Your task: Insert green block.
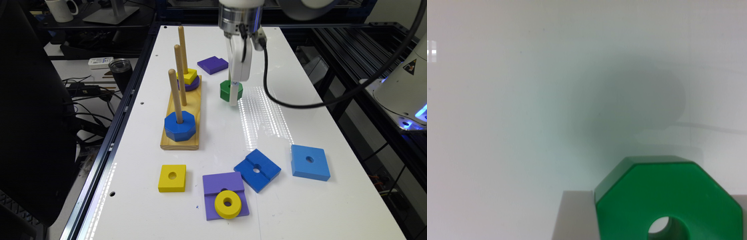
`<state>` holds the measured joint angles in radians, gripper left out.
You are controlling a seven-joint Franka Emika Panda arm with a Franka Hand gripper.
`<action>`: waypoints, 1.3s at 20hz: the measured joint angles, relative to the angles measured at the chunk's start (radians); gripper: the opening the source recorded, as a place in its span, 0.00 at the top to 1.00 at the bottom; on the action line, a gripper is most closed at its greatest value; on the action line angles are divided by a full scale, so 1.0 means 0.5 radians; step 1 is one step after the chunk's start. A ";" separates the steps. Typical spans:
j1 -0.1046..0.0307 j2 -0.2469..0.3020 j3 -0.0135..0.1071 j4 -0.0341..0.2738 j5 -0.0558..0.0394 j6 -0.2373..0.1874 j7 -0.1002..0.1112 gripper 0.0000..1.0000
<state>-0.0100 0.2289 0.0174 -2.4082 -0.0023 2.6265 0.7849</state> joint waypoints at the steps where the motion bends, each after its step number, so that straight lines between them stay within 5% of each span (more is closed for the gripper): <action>1: 0.000 -0.029 0.000 0.000 0.000 -0.029 0.000 1.00; 26: 0.000 -0.634 0.001 0.038 0.001 -0.619 0.000 1.00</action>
<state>-0.0100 -0.0880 0.0177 -2.3893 -0.0019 2.3170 0.7849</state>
